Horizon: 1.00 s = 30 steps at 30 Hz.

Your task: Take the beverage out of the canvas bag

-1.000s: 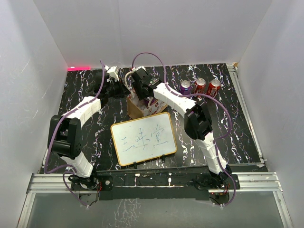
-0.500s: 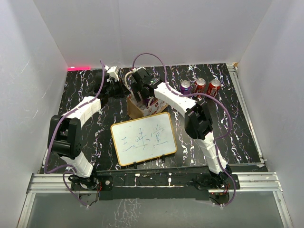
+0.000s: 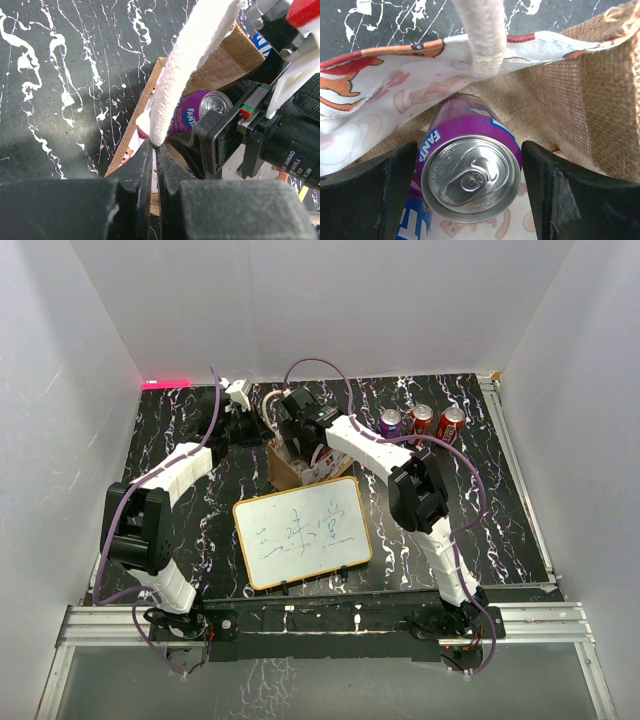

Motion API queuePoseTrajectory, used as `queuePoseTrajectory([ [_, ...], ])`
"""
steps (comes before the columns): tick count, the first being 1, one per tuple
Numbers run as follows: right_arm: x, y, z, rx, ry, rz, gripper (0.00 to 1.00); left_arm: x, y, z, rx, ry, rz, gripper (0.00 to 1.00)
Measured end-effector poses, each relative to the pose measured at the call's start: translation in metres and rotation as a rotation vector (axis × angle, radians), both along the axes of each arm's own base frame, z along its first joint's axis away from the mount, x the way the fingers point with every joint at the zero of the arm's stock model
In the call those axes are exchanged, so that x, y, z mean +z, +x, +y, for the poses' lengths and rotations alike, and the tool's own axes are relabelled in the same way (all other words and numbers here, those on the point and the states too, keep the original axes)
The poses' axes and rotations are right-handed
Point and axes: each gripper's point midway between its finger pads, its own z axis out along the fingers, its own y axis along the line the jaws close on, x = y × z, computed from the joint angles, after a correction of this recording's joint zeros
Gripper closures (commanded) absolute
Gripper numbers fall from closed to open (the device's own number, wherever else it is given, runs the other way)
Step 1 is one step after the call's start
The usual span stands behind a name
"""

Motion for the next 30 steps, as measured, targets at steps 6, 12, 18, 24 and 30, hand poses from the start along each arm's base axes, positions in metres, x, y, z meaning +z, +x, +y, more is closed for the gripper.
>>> queuePoseTrajectory([
  [6, -0.001, 0.001, -0.001, -0.003, 0.014, 0.011, 0.26, 0.000, 0.000, 0.000, 0.000, 0.000, 0.000, 1.00],
  [12, 0.002, 0.001, 0.000, 0.004, 0.022, 0.011, 0.48, 0.000, 0.000, 0.000, -0.001, -0.001, 0.000, 1.00],
  [18, 0.005, 0.001, 0.003, 0.013, 0.038, 0.010, 0.61, 0.000, 0.000, -0.001, -0.003, -0.002, 0.001, 1.00],
  [24, 0.042, 0.003, 0.009, 0.020, 0.129, -0.048, 0.70, 0.000, 0.000, -0.001, -0.003, -0.002, 0.000, 1.00],
  [30, 0.123, 0.016, 0.005, -0.012, 0.327, -0.167, 0.78, 0.000, 0.000, -0.001, -0.003, -0.002, 0.000, 1.00],
])
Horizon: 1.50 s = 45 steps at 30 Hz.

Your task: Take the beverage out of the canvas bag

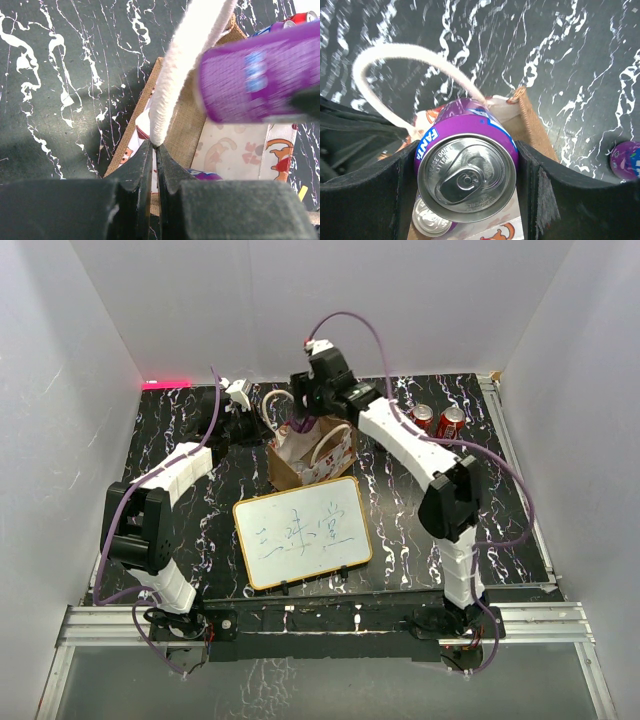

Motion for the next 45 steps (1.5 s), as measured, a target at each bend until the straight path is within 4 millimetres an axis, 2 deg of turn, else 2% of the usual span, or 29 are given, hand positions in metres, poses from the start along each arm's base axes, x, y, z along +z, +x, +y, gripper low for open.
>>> queuePoseTrajectory([
  [4, 0.047, 0.010, -0.025, -0.047, 0.136, -0.046, 0.80, 0.000, 0.000, 0.000, 0.000, 0.000, 0.000, 1.00],
  [6, 0.066, 0.015, -0.048, -0.085, 0.202, -0.061, 0.80, 0.000, 0.000, 0.000, 0.000, 0.000, 0.000, 1.00],
  [9, 0.089, 0.017, -0.093, -0.161, 0.283, -0.088, 0.80, 0.000, 0.000, 0.000, 0.000, 0.000, 0.001, 1.00],
  [12, 0.106, 0.009, -0.152, -0.271, 0.329, -0.126, 0.80, 0.000, 0.000, 0.000, -0.001, -0.001, 0.001, 1.00],
  [15, 0.116, -0.005, -0.202, -0.387, 0.320, -0.187, 0.81, 0.000, 0.000, 0.000, -0.002, -0.002, 0.001, 1.00],
  [18, 0.115, -0.028, -0.230, -0.462, 0.284, -0.231, 0.83, 0.001, 0.000, -0.001, -0.003, -0.003, 0.001, 1.00],
  [20, 0.103, -0.045, -0.241, -0.492, 0.247, -0.242, 0.85, 0.001, -0.001, -0.001, -0.004, -0.005, 0.003, 1.00],
  [22, 0.079, -0.058, -0.249, -0.516, 0.203, -0.221, 0.88, 0.001, -0.001, -0.001, -0.005, -0.006, 0.003, 1.00],
  [27, -0.013, -0.079, -0.263, -0.533, 0.044, -0.056, 0.91, 0.001, -0.001, -0.001, -0.005, -0.007, 0.004, 1.00],
  [30, -0.049, -0.084, -0.266, -0.514, -0.032, 0.032, 0.91, 0.001, -0.001, -0.002, -0.006, -0.008, 0.004, 1.00],
  [32, -0.061, -0.081, -0.264, -0.492, -0.057, 0.057, 0.91, 0.001, -0.001, -0.002, -0.007, -0.008, 0.005, 1.00],
  [45, -0.110, -0.055, -0.253, -0.411, -0.108, 0.099, 0.89, 0.000, -0.001, -0.002, -0.007, -0.008, 0.005, 1.00],
])
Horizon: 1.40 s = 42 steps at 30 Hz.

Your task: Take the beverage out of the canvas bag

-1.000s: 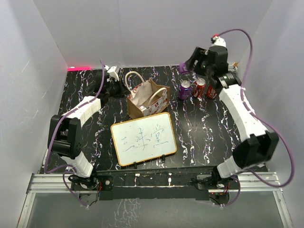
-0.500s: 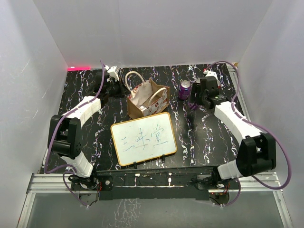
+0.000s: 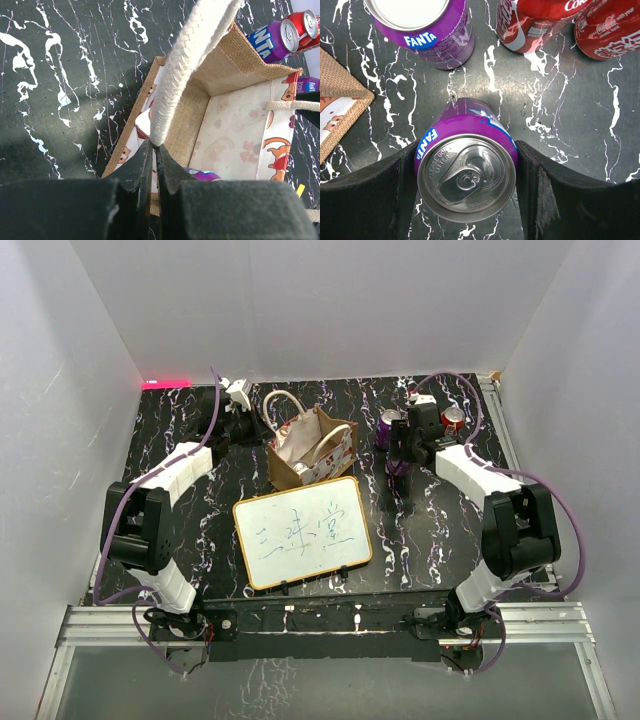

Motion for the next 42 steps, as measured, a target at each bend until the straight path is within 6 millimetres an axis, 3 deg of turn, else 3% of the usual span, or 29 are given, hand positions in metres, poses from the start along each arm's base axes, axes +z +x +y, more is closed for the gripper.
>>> queuePoseTrajectory([
  [13, -0.013, 0.019, 0.011, 0.037, -0.023, -0.013, 0.74, -0.001, 0.000, 0.000, 0.000, 0.001, 0.004, 1.00],
  [20, -0.015, 0.023, 0.017, 0.047, -0.024, -0.020, 0.38, -0.003, 0.001, 0.000, 0.000, 0.002, 0.009, 1.00],
  [26, -0.013, 0.023, 0.020, 0.052, -0.024, -0.021, 0.15, -0.004, 0.001, 0.000, 0.000, 0.002, 0.010, 1.00],
  [29, -0.003, 0.030, 0.021, 0.046, -0.025, -0.046, 0.09, -0.004, 0.001, 0.000, 0.000, 0.002, 0.010, 1.00],
  [36, 0.028, 0.036, 0.022, 0.039, -0.024, -0.090, 0.06, -0.004, 0.001, 0.000, 0.000, 0.002, 0.010, 1.00],
  [39, 0.049, 0.038, 0.027, 0.047, -0.017, -0.113, 0.05, -0.003, 0.001, 0.000, -0.001, 0.001, 0.010, 1.00],
  [42, 0.075, 0.042, 0.044, 0.085, 0.004, -0.150, 0.05, -0.003, 0.001, 0.000, -0.001, 0.001, 0.010, 1.00],
])
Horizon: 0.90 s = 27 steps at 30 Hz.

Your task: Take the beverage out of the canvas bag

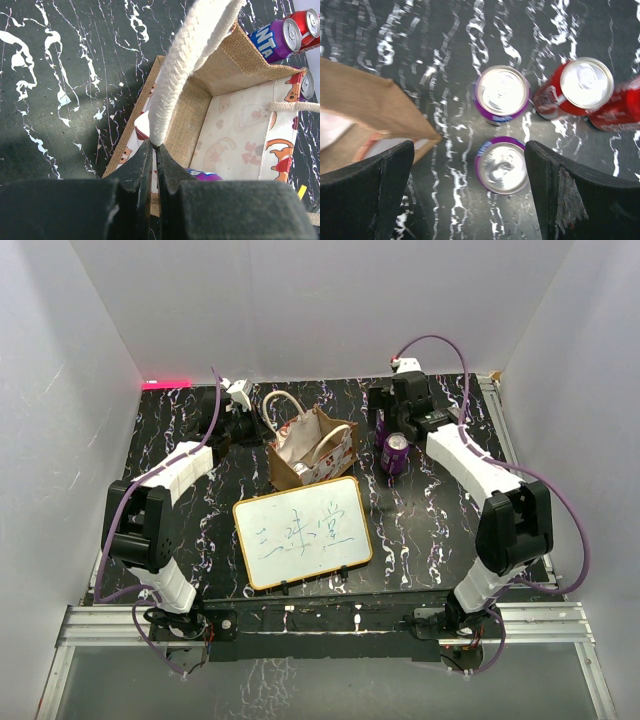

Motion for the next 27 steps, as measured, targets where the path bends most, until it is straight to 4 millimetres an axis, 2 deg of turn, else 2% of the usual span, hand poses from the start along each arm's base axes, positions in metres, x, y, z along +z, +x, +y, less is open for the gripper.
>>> queuePoseTrajectory([
  [3, 0.025, 0.000, 0.025, 0.059, 0.021, -0.026, 0.05, 0.000, 0.000, 0.000, 0.000, 0.000, 0.000, 1.00],
  [7, 0.060, 0.005, 0.072, 0.151, 0.049, -0.073, 0.04, 0.000, 0.000, 0.000, 0.000, 0.000, 0.000, 1.00],
  [9, 0.070, 0.005, 0.096, 0.200, 0.056, -0.083, 0.04, 0.000, 0.000, 0.000, 0.000, 0.000, 0.000, 1.00],
  [12, 0.074, 0.006, 0.127, 0.270, 0.049, -0.077, 0.04, 0.000, 0.000, 0.000, -0.001, 0.000, 0.000, 1.00],
  [16, 0.057, 0.006, 0.165, 0.351, 0.006, -0.024, 0.04, 0.000, 0.000, 0.000, -0.001, -0.001, 0.000, 1.00],
  [19, 0.030, 0.003, 0.184, 0.388, -0.061, 0.038, 0.03, 0.000, 0.000, 0.000, -0.002, -0.001, -0.001, 1.00],
  [24, -0.023, -0.012, 0.188, 0.412, -0.212, 0.161, 0.01, 0.000, 0.000, 0.000, -0.002, -0.001, -0.001, 1.00],
  [27, -0.041, -0.017, 0.181, 0.411, -0.283, 0.204, 0.01, 0.000, 0.000, 0.000, -0.003, -0.001, -0.002, 1.00],
])
